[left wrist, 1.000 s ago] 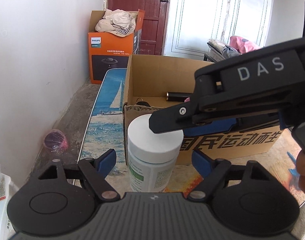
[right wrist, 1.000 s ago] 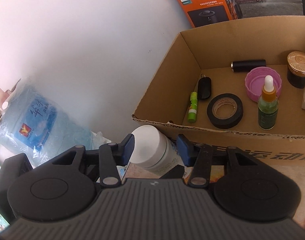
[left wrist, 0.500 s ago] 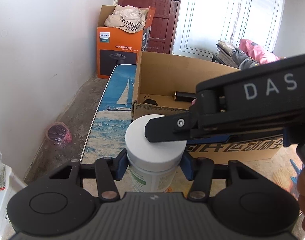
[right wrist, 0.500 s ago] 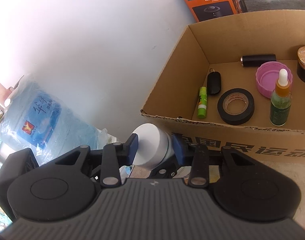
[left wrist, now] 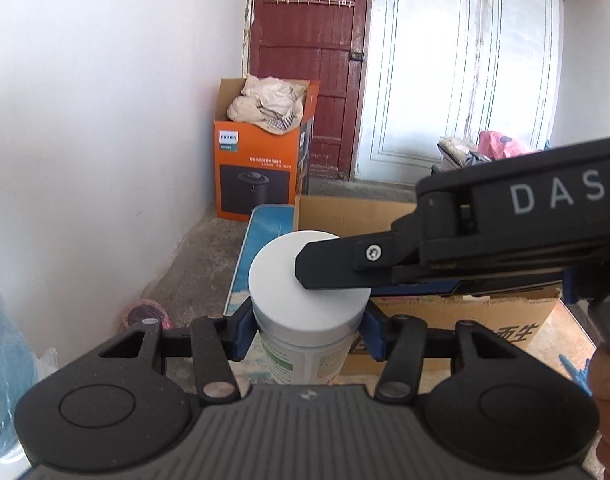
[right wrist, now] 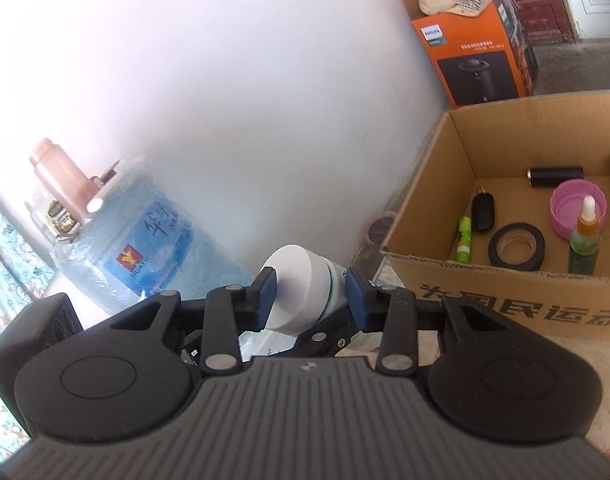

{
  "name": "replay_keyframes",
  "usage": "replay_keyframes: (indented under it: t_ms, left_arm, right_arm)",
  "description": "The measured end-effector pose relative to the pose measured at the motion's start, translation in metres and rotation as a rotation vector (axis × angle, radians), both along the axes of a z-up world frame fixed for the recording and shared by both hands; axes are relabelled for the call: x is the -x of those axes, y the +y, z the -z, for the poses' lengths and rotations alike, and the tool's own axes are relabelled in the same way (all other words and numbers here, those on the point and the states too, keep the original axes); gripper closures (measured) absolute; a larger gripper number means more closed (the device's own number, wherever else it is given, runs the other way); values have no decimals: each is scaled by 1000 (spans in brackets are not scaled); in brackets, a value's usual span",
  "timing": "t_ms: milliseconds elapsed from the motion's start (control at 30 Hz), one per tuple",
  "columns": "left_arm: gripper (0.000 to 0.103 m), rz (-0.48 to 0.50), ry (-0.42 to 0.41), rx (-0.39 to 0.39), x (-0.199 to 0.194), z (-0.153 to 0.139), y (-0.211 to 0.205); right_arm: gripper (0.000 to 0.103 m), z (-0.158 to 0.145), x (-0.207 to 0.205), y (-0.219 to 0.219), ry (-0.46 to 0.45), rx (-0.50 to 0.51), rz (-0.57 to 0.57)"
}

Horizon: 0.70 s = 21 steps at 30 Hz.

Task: Organize rigid objects
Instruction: 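Carry the white pill bottle into the box and open the right gripper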

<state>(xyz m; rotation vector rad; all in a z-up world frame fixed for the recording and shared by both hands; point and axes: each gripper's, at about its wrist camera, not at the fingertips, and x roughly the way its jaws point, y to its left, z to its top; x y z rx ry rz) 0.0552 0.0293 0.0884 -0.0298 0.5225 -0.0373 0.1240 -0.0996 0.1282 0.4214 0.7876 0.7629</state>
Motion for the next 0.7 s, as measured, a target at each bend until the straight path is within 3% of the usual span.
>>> replay_keyframes:
  t_ms: [200,400,533,700]
  left_arm:
    - [49,37,-121,-22,-2,-49,-17]
    - [49,131,-180,-14,-26,-79,-50]
    - [49,192,-179,-2,-45,-82,-80]
    - [49,265,-139,25,-71,-65,-114]
  right_arm:
    - [65,-63,11,-14,-165,-9,11]
    - [64,-105,8,-55,-271,10,95]
    - [64,-117,1,-90,-286,22,158]
    - [64,-107,-8,-139,-264,46,238]
